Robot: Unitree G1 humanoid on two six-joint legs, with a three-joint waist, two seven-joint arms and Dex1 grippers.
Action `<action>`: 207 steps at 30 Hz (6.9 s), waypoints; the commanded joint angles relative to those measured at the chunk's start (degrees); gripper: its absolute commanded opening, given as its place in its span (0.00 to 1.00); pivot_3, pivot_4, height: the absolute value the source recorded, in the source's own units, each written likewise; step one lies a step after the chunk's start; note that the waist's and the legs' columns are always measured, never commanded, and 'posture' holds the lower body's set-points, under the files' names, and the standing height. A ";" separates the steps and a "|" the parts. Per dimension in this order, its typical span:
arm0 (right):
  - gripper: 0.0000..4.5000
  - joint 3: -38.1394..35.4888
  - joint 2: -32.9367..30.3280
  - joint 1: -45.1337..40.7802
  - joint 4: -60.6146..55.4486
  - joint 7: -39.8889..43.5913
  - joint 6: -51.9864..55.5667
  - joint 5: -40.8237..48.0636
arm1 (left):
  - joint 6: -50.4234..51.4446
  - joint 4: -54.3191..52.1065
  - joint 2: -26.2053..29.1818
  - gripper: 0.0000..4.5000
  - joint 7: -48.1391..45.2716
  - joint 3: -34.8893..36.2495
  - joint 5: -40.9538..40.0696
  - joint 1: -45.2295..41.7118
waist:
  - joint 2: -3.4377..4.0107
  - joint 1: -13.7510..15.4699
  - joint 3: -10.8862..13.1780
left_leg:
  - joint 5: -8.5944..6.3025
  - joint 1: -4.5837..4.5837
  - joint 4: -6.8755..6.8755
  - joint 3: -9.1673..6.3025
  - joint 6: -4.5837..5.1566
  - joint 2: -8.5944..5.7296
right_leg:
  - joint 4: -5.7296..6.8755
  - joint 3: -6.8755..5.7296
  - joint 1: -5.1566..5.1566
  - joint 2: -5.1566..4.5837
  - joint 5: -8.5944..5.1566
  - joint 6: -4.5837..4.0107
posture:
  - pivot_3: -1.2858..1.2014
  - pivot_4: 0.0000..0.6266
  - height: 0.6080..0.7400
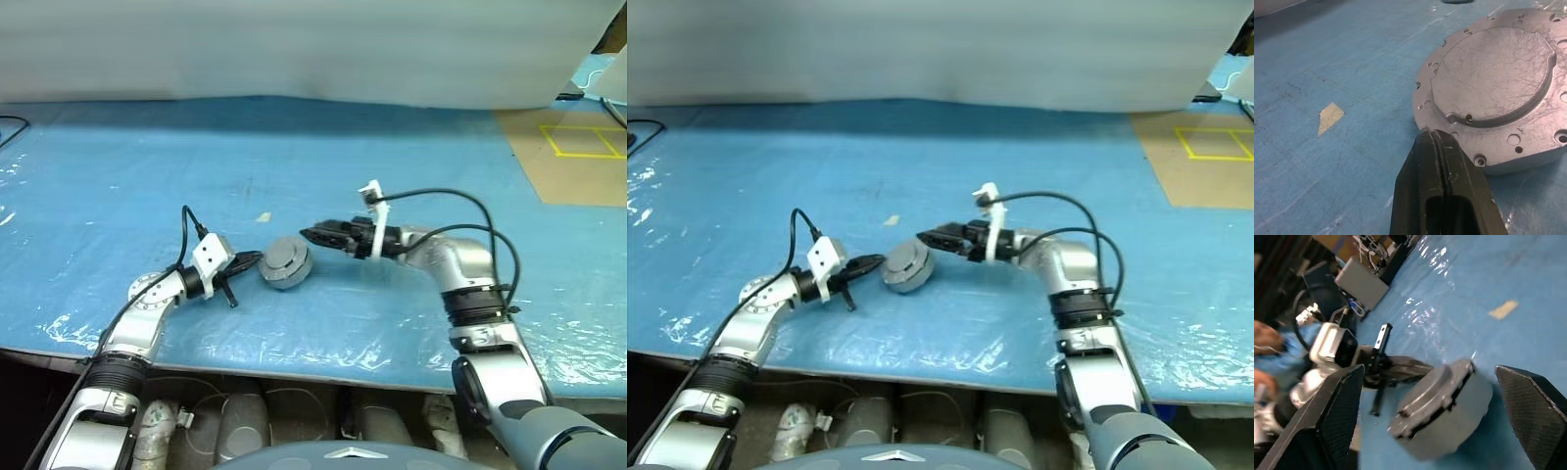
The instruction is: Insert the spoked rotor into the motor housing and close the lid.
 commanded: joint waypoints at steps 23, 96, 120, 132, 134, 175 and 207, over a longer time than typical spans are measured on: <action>1.00 2.66 7.22 4.75 -1.04 -10.42 7.39 2.74 | -0.27 4.32 0.33 0.00 -3.49 -2.20 2.14 -0.59 | 0.04 -0.15 0.00 | 0.07 0.18 -0.01 0.07 -0.13 0.07 | 0.04 0.02 -0.03 0.09 -0.20 0.34 | 0.52 0.24 1.00; 0.29 1.82 9.14 10.54 4.07 -18.66 -2.07 1.69 | 12.12 0.73 1.56 0.00 -10.29 3.25 -6.34 -5.77 | 0.03 -1.50 -0.37 | -0.02 0.33 -0.33 0.15 -0.08 0.08 | -0.24 0.02 0.07 0.13 -0.25 0.41 | 0.52 0.24 1.00; 0.26 -12.66 13.85 8.38 9.88 -25.56 3.68 8.59 | 38.60 -14.95 0.74 0.00 -2.78 13.86 -25.15 -8.00 | 0.02 -1.19 -0.36 | 0.01 0.29 -0.33 0.15 -0.14 0.07 | -0.23 0.01 0.07 0.11 -0.25 0.39 | 0.52 0.24 1.00; 0.26 -23.56 17.87 6.18 7.87 -31.13 9.29 19.83 | 47.00 -17.64 0.82 0.00 0.61 19.29 -33.16 -7.65 | 0.01 -1.16 -0.34 | 0.11 -0.33 -0.33 0.15 -0.31 0.04 | -0.20 -0.04 -0.50 0.19 -0.04 0.03 | 0.52 0.24 1.00; 0.26 -24.23 18.43 6.09 6.22 -31.62 9.85 21.48 | 50.67 -17.23 1.10 0.00 0.82 21.79 -37.42 -8.03 | 0.03 -1.15 -0.33 | 0.12 -0.49 -0.32 0.15 -0.32 0.02 | -0.17 -0.07 -0.62 0.21 0.00 -0.05 | 0.52 0.24 1.00; 0.26 -24.54 18.16 -3.63 -3.27 -55.37 9.86 52.24 | 68.20 -12.05 -15.67 1.00 23.59 29.49 -69.68 -5.81 | -0.19 -0.24 -0.09 | 0.13 -1.44 0.65 -0.11 -0.35 0.00 | 0.22 -0.10 -1.21 0.31 0.52 0.48 | 0.52 0.24 1.00; 0.26 -15.67 16.94 0.55 -5.35 -60.19 2.81 60.46 | 67.89 -7.17 -23.51 0.54 23.57 24.82 -63.63 -12.75 | -0.20 -0.15 -0.08 | 0.13 -1.82 1.26 -0.44 -0.34 -0.02 | 0.23 -0.21 -1.21 0.29 0.93 0.51 | 0.52 0.24 1.00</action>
